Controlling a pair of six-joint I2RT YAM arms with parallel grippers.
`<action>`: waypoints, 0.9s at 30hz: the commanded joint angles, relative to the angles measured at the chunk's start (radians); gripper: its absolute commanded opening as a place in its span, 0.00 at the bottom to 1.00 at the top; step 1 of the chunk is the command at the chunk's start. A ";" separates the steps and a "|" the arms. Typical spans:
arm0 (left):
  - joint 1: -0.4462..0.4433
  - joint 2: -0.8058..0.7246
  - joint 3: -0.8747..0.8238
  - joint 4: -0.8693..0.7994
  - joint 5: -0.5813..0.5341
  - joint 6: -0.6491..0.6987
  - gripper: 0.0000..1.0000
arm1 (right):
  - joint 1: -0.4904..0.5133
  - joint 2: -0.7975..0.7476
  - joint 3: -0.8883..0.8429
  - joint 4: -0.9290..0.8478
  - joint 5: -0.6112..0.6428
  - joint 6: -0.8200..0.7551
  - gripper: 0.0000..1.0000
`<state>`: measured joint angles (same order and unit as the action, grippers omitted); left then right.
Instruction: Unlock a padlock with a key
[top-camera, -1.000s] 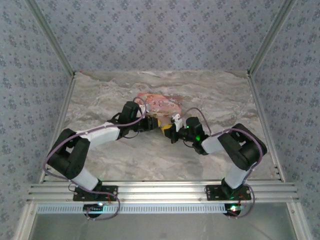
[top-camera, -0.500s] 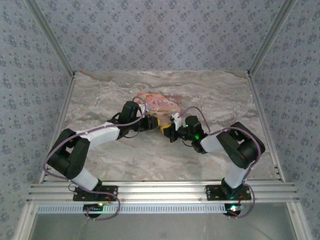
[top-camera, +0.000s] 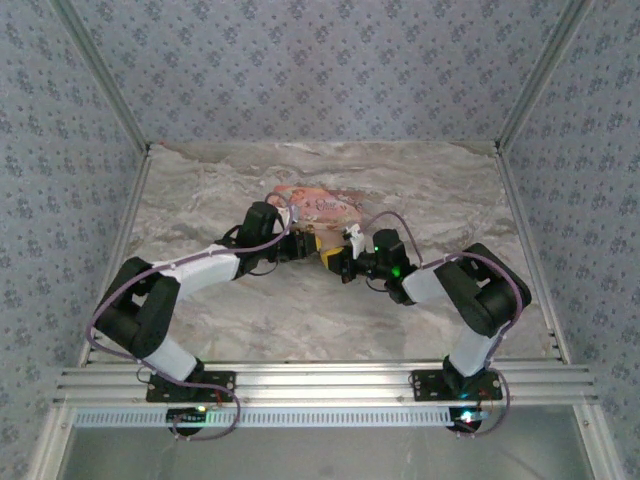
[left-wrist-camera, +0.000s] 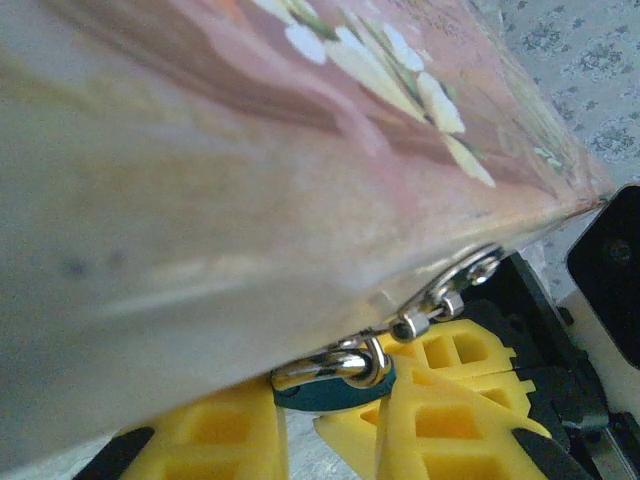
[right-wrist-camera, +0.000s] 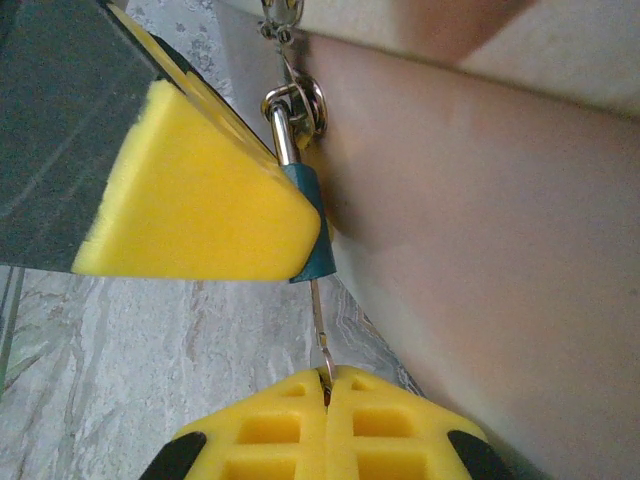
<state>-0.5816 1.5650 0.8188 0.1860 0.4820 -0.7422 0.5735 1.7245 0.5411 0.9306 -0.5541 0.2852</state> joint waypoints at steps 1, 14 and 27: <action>-0.045 0.003 0.001 -0.014 0.130 0.033 0.22 | -0.006 -0.017 0.071 0.133 0.040 0.002 0.00; -0.044 -0.013 0.012 -0.019 0.135 -0.002 0.22 | 0.021 -0.076 0.016 0.016 0.155 -0.119 0.00; -0.043 -0.017 0.032 -0.024 0.124 -0.010 0.22 | 0.043 -0.100 -0.039 -0.003 0.143 -0.114 0.00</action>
<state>-0.5915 1.5650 0.8204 0.1738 0.4900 -0.7498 0.6117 1.6592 0.5129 0.8497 -0.4301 0.1673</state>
